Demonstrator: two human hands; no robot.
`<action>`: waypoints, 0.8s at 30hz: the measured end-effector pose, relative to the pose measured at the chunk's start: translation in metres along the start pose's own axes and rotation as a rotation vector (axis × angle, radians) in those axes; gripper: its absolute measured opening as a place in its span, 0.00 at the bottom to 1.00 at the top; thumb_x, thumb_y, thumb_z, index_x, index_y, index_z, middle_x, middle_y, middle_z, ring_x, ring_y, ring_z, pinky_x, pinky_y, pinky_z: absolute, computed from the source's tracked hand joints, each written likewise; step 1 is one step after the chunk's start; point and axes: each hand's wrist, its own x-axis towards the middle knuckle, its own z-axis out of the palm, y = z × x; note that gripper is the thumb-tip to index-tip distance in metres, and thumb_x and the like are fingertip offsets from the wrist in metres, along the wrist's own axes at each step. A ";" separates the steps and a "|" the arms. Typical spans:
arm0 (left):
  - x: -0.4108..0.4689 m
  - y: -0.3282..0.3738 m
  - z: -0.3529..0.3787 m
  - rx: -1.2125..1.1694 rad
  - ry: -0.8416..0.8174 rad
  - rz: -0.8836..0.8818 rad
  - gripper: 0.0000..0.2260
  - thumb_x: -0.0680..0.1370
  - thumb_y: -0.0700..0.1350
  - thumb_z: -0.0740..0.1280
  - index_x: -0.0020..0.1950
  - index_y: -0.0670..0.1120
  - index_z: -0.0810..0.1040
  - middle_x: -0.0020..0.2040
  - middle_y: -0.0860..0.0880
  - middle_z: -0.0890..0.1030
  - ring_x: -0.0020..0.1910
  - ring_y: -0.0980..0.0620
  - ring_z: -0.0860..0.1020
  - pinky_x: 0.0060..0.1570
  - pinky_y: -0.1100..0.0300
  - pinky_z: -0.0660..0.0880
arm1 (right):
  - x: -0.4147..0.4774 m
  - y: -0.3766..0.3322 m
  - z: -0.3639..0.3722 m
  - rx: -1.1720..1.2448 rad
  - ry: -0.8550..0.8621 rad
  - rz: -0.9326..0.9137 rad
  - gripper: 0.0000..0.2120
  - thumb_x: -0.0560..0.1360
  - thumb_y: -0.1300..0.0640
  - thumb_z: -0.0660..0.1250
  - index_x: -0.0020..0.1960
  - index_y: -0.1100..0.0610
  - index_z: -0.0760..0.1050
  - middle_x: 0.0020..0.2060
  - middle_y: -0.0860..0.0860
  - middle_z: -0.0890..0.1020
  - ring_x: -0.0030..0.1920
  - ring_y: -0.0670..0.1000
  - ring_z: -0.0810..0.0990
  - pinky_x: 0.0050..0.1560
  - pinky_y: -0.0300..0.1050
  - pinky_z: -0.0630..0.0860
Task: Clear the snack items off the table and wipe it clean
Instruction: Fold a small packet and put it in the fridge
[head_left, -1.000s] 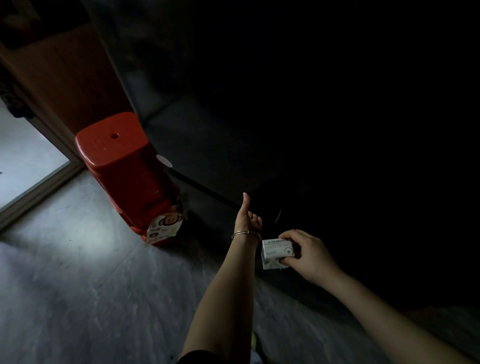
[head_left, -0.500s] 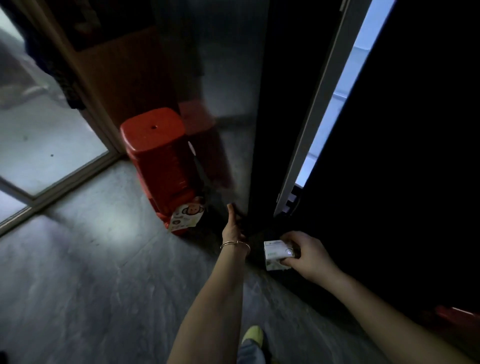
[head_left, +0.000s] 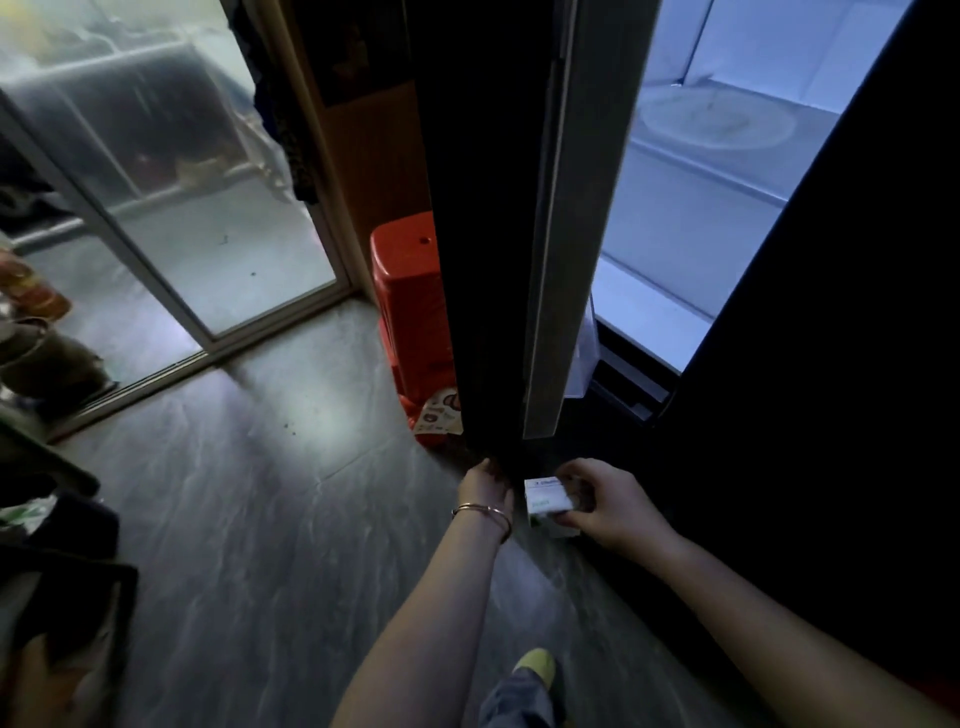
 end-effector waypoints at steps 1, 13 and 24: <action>-0.006 -0.005 -0.002 0.006 -0.061 -0.032 0.14 0.82 0.45 0.53 0.59 0.42 0.74 0.65 0.42 0.74 0.65 0.41 0.71 0.68 0.50 0.65 | 0.000 0.000 0.003 -0.001 -0.003 -0.006 0.22 0.63 0.54 0.78 0.55 0.51 0.77 0.49 0.44 0.79 0.49 0.42 0.77 0.49 0.35 0.74; -0.024 -0.003 -0.024 0.602 -0.443 0.231 0.19 0.63 0.46 0.77 0.51 0.42 0.78 0.45 0.46 0.82 0.44 0.52 0.81 0.49 0.59 0.77 | -0.008 -0.004 0.015 0.049 0.023 0.002 0.21 0.61 0.56 0.78 0.53 0.50 0.78 0.46 0.46 0.81 0.47 0.45 0.80 0.48 0.44 0.78; -0.060 0.035 -0.005 1.282 -0.584 0.550 0.29 0.64 0.34 0.77 0.62 0.44 0.73 0.51 0.52 0.77 0.48 0.60 0.75 0.43 0.73 0.74 | -0.012 -0.026 -0.022 0.001 0.096 -0.059 0.22 0.62 0.55 0.78 0.54 0.52 0.78 0.46 0.45 0.80 0.46 0.43 0.79 0.43 0.30 0.72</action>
